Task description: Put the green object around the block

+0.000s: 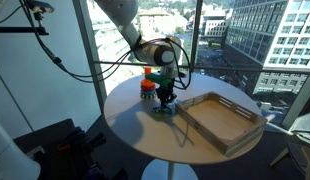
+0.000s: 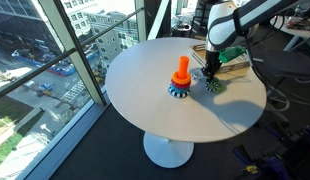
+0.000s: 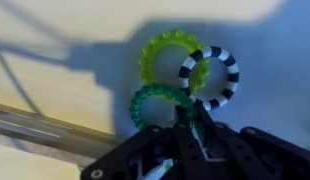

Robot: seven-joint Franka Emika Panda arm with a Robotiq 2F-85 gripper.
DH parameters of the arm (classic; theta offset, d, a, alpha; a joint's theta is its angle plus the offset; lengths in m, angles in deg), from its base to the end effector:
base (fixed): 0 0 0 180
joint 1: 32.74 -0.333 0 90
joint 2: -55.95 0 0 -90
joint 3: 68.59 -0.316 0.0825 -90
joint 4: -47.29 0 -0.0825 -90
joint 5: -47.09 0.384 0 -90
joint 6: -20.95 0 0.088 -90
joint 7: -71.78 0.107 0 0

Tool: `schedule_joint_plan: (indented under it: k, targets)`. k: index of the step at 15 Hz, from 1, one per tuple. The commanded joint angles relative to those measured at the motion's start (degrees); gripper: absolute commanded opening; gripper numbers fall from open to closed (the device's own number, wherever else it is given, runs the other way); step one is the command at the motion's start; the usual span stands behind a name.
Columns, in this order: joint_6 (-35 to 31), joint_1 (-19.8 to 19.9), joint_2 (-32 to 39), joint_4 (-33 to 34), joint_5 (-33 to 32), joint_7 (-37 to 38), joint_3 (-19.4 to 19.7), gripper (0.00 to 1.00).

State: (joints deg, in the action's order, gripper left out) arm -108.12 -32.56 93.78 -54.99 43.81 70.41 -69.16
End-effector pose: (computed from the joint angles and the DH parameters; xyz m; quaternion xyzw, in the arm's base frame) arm 0.6345 0.0024 0.1684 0.9946 0.0346 -0.0962 0.0164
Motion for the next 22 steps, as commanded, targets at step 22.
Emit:
schedule_joint_plan:
  k: [22]
  targets:
    - [2.9, -6.5, -15.2, -0.5, -5.0, 1.8, -0.2, 0.06]
